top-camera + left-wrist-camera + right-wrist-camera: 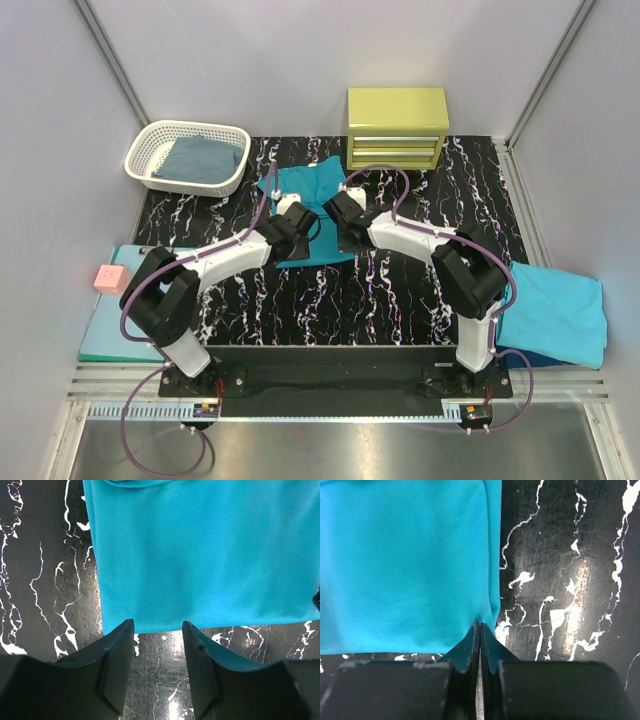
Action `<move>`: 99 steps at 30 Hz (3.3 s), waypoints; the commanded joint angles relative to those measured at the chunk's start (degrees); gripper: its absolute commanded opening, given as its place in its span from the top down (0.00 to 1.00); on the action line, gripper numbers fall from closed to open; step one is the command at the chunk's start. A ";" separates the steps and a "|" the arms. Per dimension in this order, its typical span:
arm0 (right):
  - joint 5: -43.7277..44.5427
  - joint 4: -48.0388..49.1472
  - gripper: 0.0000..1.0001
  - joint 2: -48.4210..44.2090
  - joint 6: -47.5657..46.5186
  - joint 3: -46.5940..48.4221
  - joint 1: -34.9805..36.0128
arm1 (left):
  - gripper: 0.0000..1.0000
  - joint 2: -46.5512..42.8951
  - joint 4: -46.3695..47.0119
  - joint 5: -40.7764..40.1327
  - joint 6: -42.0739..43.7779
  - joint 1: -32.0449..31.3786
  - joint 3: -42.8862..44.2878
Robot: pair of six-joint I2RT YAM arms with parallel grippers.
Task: Fold and stack the t-shirts
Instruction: Fold the tshirt
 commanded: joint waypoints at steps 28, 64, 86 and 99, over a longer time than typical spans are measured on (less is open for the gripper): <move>-5.58 0.24 0.87 11.69 1.28 9.48 0.76 | 0.60 10.66 4.60 6.31 -0.21 4.61 3.50; -7.17 -2.48 0.88 -10.81 21.51 -24.90 23.61 | 0.68 -19.14 -11.31 5.43 -19.11 -18.68 -23.22; 4.52 -5.30 0.69 -11.34 6.30 -7.40 22.47 | 0.44 -30.64 -12.63 -11.53 -7.06 -11.56 -7.31; 5.14 -2.49 1.00 -7.83 6.30 -7.23 22.38 | 0.68 -32.77 -15.17 -10.92 0.75 5.75 0.06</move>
